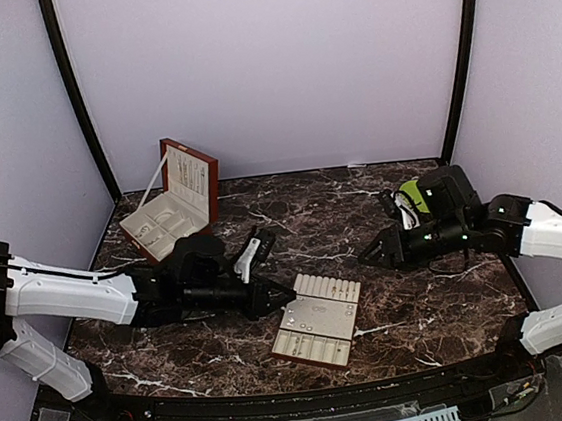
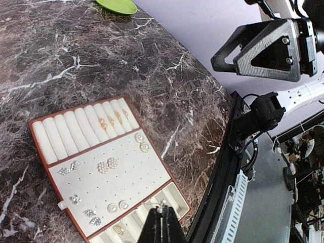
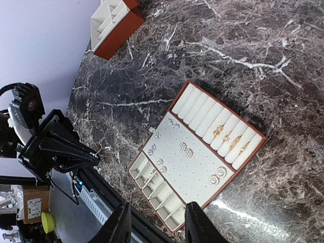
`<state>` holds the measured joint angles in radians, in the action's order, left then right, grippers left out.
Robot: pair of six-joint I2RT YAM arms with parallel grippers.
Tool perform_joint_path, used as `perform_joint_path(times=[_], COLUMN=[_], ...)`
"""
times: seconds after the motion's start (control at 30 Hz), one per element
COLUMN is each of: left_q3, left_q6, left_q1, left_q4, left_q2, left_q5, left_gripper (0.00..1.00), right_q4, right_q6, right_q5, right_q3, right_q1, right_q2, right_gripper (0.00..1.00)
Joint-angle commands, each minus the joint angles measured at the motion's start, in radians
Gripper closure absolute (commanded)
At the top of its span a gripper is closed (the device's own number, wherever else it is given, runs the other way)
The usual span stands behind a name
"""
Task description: Organize the mixed jewelry
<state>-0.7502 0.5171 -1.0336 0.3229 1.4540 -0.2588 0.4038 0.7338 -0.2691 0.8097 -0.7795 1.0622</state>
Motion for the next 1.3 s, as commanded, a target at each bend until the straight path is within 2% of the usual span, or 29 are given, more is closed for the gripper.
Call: perform_joint_path(times=[0.0, 0.47, 0.67, 0.87, 1.27], left_q3=[0.018, -0.041, -0.063, -0.152, -0.238], left_q6=[0.091, 0.106, 0.075, -0.011, -0.066], left_q1=[0.059, 0.145, 0.214, 0.244, 0.301], left_q4=[-0.019, -0.084, -0.097, -0.199, -0.272], left_q2=[-0.034, 0.088, 0.133, 0.195, 0.302], left_q5=[-0.119, -0.343, -0.453, -0.553, -0.706], left_gripper=[1.0, 1.0, 1.0, 1.0, 1.0], right_q4=[-0.089, -0.121, -0.135, -0.133, -0.127], right_q6=[-0.018, -0.014, -0.026, -0.033, -0.026], right_q5=[0.088, 0.127, 0.141, 0.155, 0.168], right_q3=[-0.039, -0.079, -0.079, -0.086, -0.086], right_q1=[0.005, 0.005, 0.005, 0.005, 0.005], right_q2=[-0.036, -0.041, -0.045, -0.048, -0.039], right_gripper=[0.58, 0.56, 0.52, 0.48, 0.47])
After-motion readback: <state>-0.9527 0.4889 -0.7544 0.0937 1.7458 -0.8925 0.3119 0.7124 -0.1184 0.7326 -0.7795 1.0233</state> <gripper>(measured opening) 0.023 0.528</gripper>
